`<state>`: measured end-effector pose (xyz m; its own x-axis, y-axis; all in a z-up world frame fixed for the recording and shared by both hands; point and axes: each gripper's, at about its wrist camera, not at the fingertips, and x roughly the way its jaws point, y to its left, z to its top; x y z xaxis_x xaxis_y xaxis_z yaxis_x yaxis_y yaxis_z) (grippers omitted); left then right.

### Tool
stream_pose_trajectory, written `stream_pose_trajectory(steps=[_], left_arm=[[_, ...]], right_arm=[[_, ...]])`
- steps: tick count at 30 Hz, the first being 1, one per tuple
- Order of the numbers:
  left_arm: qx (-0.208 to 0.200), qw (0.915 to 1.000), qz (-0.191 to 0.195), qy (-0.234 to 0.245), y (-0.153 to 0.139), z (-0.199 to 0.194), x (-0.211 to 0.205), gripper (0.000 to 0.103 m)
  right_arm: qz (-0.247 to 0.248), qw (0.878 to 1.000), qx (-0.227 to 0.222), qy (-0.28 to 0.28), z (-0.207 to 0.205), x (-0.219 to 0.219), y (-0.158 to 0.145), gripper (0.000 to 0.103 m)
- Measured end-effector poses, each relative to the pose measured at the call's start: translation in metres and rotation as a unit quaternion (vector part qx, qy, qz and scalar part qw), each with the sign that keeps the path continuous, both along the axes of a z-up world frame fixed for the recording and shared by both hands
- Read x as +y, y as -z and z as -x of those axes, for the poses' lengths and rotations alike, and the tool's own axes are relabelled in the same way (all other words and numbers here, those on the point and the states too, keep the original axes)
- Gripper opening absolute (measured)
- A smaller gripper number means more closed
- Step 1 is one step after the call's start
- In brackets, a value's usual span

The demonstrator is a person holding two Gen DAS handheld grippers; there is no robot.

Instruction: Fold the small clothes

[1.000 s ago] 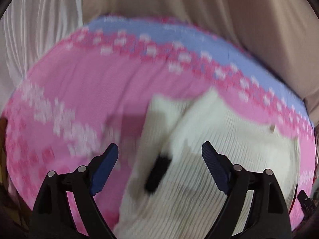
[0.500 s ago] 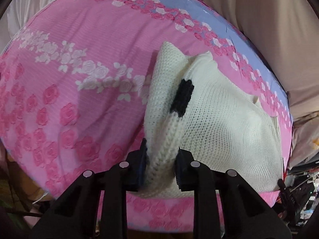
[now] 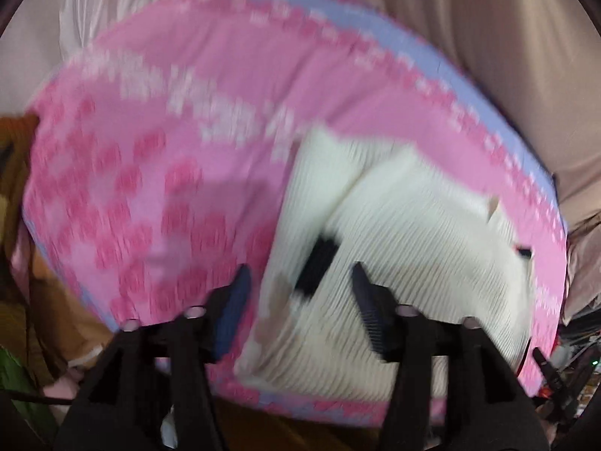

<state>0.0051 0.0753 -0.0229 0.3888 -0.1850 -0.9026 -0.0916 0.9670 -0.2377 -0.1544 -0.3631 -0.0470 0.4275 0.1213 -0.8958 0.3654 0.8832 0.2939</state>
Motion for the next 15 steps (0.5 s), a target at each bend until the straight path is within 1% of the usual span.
stream_pose_trajectory(steps=[1,2,3,4,5,6,7,8,9,10,11,12,13,15], left_arm=[[-0.019,0.9998,0.002,0.006,-0.008,-0.009,-0.007,0.07],[-0.024,0.9996,0.003,0.013,-0.01,-0.019,-0.013,0.075],[-0.026,0.9993,0.011,0.024,-0.008,-0.032,-0.024,0.079],[-0.028,0.999,0.02,0.03,-0.003,-0.04,-0.029,0.08],[-0.025,0.9991,0.019,0.028,0.005,-0.049,-0.035,0.08],[-0.015,0.9994,0.019,0.026,0.016,-0.059,-0.042,0.08],[0.003,0.9993,0.027,0.028,0.031,-0.067,-0.047,0.078],[0.02,0.9989,0.031,0.028,0.043,-0.072,-0.051,0.061],[0.039,0.9983,0.032,0.03,0.053,-0.075,-0.055,0.026],[0.056,0.9972,0.033,0.037,0.061,-0.073,-0.059,0.012],[0.053,0.9974,0.034,0.035,0.059,-0.07,-0.062,0.007],[0.029,0.9984,0.043,0.025,0.047,-0.062,-0.058,0.006],[0.009,0.9987,0.046,0.02,0.038,-0.058,-0.057,0.006],[-0.032,0.9987,0.04,0.006,0.012,-0.05,-0.047,0.006]], right_arm=[[0.017,1.0,-0.017,-0.001,-0.012,-0.002,-0.009,0.06],[0.033,0.999,-0.038,-0.005,-0.03,-0.003,-0.019,0.067],[0.039,0.998,-0.046,-0.013,-0.046,-0.004,-0.021,0.067],[0.041,0.998,-0.049,-0.027,-0.067,-0.004,-0.019,0.066],[0.041,0.997,-0.047,-0.034,-0.079,-0.004,-0.013,0.066],[0.043,0.998,-0.038,-0.039,-0.098,-0.003,-0.003,0.066],[0.04,0.998,-0.031,-0.042,-0.108,-0.002,0.005,0.066],[0.03,0.998,-0.02,-0.044,-0.121,0.0,0.019,0.064],[0.023,0.999,-0.008,-0.043,-0.129,0.002,0.03,0.059],[0.013,0.999,0.001,-0.045,-0.132,0.006,0.038,0.035],[0.005,0.999,0.005,-0.048,-0.134,0.011,0.041,0.008],[0.003,0.999,0.0,-0.048,-0.133,0.015,0.038,0.009],[0.006,0.999,-0.016,-0.046,-0.129,0.018,0.029,0.008],[0.001,0.996,-0.077,-0.049,-0.118,0.025,-0.008,0.007]])
